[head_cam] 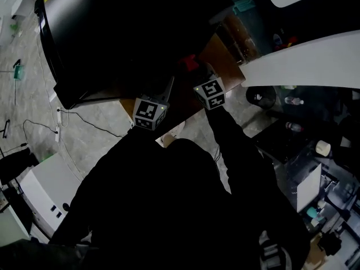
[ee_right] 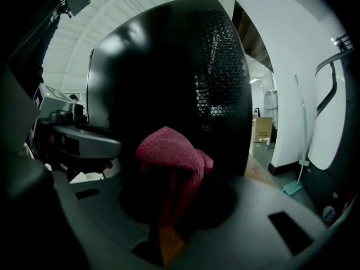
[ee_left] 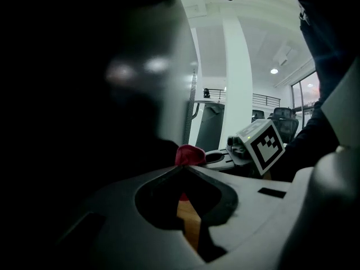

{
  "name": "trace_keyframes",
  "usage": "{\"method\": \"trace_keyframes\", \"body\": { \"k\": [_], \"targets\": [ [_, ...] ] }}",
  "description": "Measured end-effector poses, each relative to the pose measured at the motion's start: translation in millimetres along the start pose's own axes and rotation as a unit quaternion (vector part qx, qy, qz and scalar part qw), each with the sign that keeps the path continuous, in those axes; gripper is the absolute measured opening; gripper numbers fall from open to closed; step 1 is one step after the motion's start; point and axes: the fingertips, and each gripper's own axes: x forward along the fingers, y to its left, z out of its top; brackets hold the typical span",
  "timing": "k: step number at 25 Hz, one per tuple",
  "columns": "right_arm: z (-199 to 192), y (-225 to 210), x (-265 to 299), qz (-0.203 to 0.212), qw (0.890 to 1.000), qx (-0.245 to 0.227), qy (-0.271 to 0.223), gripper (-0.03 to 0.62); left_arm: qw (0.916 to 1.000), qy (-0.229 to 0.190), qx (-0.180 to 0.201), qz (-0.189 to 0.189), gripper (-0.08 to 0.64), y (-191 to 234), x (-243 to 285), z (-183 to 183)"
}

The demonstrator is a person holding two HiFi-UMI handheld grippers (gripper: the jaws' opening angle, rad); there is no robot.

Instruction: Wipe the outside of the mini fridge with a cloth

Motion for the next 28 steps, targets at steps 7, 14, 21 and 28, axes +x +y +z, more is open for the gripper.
{"method": "trace_keyframes", "body": {
  "k": [7, 14, 21, 28],
  "targets": [
    [-11, -62, -17, -0.064, 0.997, 0.045, 0.011, 0.089, 0.9998, 0.003, 0.008, -0.02, 0.002, -20, 22, 10],
    [12, -54, -63, -0.079, 0.987, 0.131, -0.043, 0.086, 0.9969, 0.015, 0.005, -0.077, 0.002, -47, -11, 23],
    [63, 64, -102, -0.045, 0.992, 0.095, -0.065, 0.087, 0.9844, -0.003, 0.035, -0.172, 0.002, -63, -112, 57],
    [119, 184, -101, -0.022, 0.995, 0.064, -0.075, 0.087, 0.9801, -0.019, 0.033, -0.195, 0.002, -25, -217, 69]
  ]
}}
